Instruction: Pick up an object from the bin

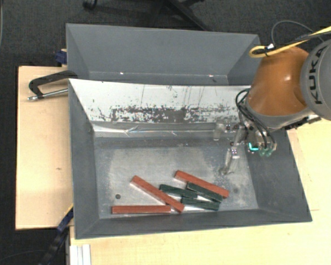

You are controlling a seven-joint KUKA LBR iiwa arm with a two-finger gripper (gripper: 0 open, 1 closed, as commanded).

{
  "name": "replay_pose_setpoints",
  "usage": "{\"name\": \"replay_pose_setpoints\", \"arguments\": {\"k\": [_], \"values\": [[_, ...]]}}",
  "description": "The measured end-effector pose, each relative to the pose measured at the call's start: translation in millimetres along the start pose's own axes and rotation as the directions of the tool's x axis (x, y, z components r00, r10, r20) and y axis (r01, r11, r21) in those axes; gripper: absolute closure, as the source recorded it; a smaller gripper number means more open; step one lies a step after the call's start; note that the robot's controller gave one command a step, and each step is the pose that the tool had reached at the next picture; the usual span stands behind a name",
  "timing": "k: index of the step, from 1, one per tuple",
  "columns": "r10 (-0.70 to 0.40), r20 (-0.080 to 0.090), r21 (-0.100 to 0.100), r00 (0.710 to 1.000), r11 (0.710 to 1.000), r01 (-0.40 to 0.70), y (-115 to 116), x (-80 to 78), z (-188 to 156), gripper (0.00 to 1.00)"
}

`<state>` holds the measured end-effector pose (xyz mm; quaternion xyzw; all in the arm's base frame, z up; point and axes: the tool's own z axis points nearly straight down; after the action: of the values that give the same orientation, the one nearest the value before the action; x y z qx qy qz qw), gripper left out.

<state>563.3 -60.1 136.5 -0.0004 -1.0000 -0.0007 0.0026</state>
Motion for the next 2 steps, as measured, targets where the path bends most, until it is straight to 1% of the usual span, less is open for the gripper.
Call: {"name": "replay_pose_setpoints", "arguments": {"k": [1,2], "values": [[-0.001,0.005,0.001,1.000,1.000,0.001,0,-1.1,-3,0.00],[0.159,0.008,0.000,0.987,0.987,-0.159,47,32.5,12,0.00]]}}
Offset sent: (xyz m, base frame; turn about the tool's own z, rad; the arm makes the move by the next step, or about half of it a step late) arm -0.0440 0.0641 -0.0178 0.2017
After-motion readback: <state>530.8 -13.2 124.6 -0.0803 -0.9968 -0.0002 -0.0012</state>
